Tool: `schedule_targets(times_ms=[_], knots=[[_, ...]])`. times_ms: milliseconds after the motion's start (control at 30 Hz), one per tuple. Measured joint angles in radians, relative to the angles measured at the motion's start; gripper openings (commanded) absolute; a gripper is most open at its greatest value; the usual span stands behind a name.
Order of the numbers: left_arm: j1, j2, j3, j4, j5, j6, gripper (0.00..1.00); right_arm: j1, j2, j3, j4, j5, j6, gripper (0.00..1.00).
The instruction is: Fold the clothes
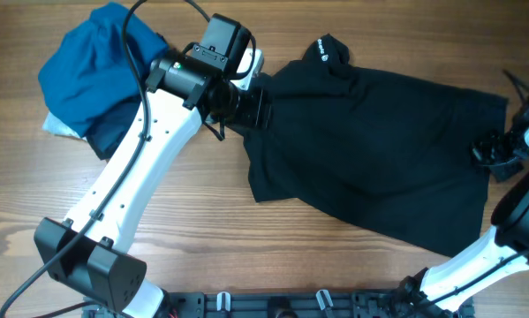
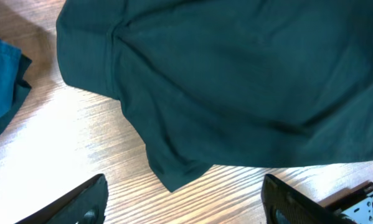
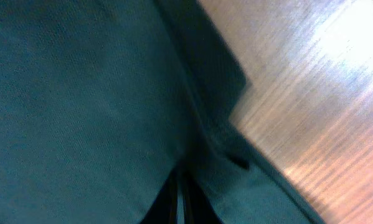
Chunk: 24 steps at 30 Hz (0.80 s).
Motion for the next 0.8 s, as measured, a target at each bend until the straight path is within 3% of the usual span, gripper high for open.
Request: schedule_targets(times_ms=[300,567,800], knots=[[0.0,0.0,0.0,0.032,0.0,0.006,0.82,0.071,0.082,0.032,0.312,-0.068,0.1,0.04],[0.0,0.0,0.0,0.034,0.0,0.006,0.85,0.154,0.191,0.167,0.408,-0.231,0.162,0.05],[0.0,0.0,0.0,0.034,0.0,0.006,0.9,0.138,0.234,0.338,0.209,-0.404,0.109,0.45]])
